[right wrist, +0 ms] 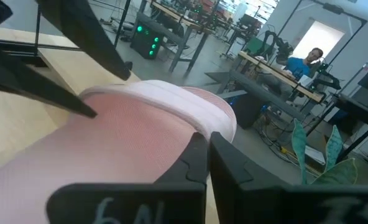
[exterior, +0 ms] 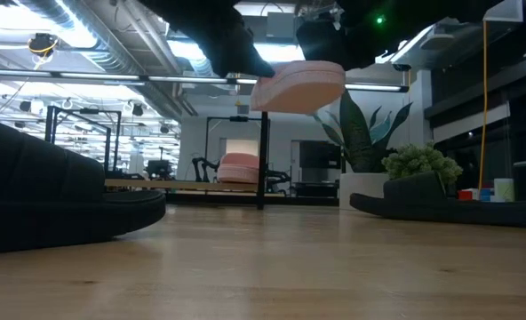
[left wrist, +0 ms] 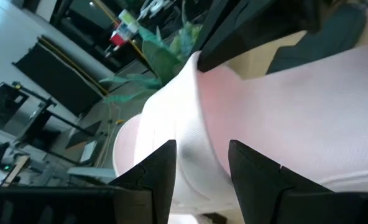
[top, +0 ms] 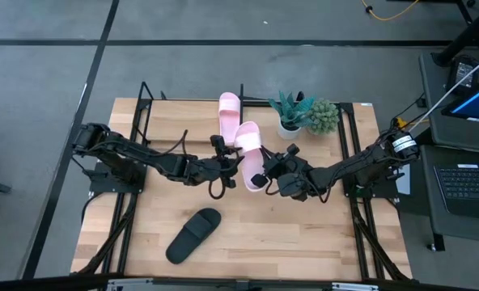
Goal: Pick and place slides into the shelf
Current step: Put the pink slide on the shelf
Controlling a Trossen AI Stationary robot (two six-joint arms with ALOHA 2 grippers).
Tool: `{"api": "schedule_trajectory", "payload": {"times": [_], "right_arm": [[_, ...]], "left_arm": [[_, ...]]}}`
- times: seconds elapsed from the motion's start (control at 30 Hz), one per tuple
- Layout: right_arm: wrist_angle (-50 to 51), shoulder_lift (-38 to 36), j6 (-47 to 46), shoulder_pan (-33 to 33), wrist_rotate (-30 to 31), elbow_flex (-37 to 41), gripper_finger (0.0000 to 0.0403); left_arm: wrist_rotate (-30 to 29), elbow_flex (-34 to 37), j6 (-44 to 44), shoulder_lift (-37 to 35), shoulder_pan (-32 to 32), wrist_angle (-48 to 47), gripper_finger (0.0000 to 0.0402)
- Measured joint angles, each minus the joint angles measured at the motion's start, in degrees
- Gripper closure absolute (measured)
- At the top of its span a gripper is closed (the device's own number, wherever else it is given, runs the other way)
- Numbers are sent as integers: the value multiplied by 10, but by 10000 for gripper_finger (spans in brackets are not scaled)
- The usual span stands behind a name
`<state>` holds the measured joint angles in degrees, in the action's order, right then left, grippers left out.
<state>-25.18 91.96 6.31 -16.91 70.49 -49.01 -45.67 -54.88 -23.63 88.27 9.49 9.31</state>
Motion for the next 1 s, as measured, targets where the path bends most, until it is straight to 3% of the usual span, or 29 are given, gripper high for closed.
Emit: {"api": "schedule_trajectory", "payload": {"times": [1.0], "right_arm": [[-3,0,4,-2,-19,1,397]], "left_arm": [[-31,-1,-6,-2,-25,-13,262]]}}
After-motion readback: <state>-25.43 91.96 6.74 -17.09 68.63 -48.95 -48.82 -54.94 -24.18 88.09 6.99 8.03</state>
